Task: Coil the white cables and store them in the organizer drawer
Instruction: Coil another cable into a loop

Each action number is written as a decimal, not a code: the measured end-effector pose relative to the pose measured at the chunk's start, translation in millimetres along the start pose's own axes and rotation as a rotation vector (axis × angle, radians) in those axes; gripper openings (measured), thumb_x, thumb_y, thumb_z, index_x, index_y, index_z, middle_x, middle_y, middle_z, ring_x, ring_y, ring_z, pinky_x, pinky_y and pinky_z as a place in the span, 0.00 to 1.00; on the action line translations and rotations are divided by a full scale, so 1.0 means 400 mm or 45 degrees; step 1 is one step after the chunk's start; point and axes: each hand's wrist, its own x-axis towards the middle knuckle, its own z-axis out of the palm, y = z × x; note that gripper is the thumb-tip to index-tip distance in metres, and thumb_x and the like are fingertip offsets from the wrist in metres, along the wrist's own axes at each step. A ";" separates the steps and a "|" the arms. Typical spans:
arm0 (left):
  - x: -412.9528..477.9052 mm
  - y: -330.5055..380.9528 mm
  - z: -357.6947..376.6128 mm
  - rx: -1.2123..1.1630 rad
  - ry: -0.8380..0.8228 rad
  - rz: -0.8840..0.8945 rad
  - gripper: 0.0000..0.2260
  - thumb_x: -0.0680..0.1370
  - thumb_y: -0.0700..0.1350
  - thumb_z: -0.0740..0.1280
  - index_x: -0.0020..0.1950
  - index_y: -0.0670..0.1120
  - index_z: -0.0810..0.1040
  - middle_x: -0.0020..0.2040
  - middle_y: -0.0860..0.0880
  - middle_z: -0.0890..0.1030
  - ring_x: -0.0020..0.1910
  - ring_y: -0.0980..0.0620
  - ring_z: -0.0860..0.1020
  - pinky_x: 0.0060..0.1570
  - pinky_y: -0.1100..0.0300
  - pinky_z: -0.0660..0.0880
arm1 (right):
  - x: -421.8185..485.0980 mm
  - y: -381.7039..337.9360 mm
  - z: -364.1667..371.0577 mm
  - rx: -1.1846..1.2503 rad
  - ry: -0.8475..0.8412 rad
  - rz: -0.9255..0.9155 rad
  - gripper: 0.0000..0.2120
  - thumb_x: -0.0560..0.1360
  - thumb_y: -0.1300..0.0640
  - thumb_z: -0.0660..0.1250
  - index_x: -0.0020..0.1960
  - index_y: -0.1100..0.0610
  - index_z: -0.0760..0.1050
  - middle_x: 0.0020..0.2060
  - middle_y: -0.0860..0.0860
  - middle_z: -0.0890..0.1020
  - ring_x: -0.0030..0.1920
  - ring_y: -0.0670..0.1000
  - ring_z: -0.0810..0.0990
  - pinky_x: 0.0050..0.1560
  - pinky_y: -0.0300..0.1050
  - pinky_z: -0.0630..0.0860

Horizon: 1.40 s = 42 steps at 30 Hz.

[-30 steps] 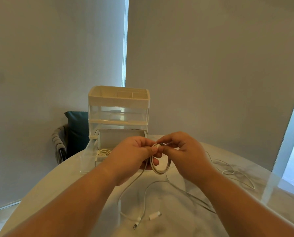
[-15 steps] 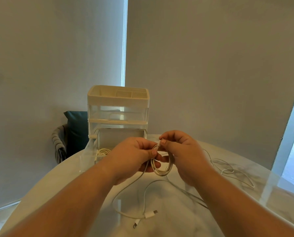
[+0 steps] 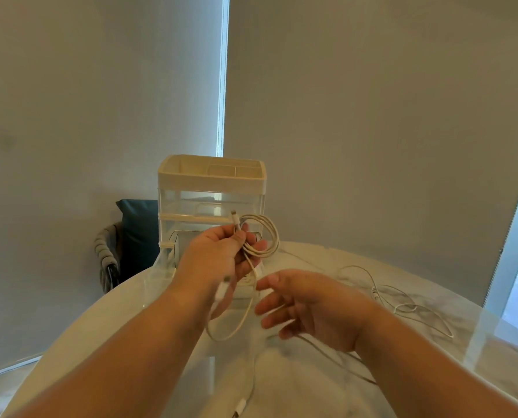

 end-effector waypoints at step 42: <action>-0.024 0.001 -0.028 0.522 -0.350 0.145 0.06 0.79 0.36 0.66 0.56 0.38 0.78 0.41 0.39 0.81 0.37 0.48 0.81 0.45 0.52 0.82 | 0.045 0.002 -0.052 0.506 0.703 -0.165 0.09 0.83 0.57 0.62 0.56 0.58 0.80 0.33 0.52 0.77 0.28 0.48 0.70 0.24 0.39 0.62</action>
